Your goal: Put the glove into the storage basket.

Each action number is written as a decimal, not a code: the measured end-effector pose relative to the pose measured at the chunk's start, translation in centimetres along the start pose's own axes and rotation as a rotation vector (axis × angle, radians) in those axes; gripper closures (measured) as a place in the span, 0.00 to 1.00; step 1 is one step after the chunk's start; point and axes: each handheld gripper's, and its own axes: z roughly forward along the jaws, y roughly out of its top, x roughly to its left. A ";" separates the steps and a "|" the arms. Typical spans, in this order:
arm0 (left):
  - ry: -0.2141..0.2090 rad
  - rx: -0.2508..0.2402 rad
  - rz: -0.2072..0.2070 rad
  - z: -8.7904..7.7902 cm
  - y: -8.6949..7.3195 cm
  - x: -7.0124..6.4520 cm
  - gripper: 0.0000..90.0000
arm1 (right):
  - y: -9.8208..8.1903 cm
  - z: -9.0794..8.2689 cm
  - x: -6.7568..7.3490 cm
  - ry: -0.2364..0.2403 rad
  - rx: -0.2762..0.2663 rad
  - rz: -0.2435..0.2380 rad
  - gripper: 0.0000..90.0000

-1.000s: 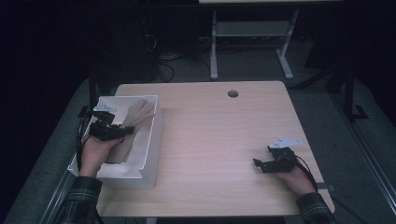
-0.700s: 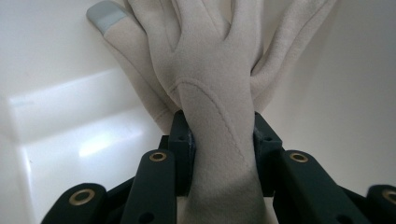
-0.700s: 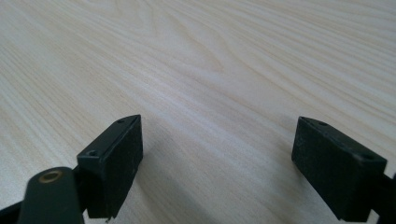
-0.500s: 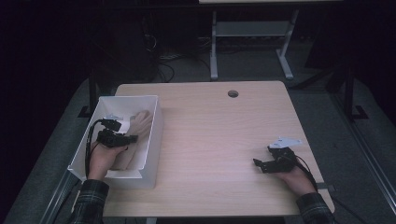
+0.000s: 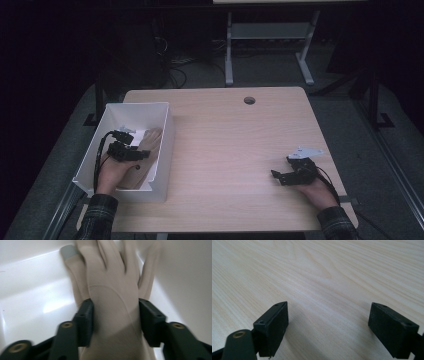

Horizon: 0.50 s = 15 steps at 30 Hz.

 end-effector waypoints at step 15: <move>0.009 -0.048 0.025 -2.7 1.8 -0.3 0.20 | 0.0 0.0 0.0 -0.001 0.001 -0.003 0.18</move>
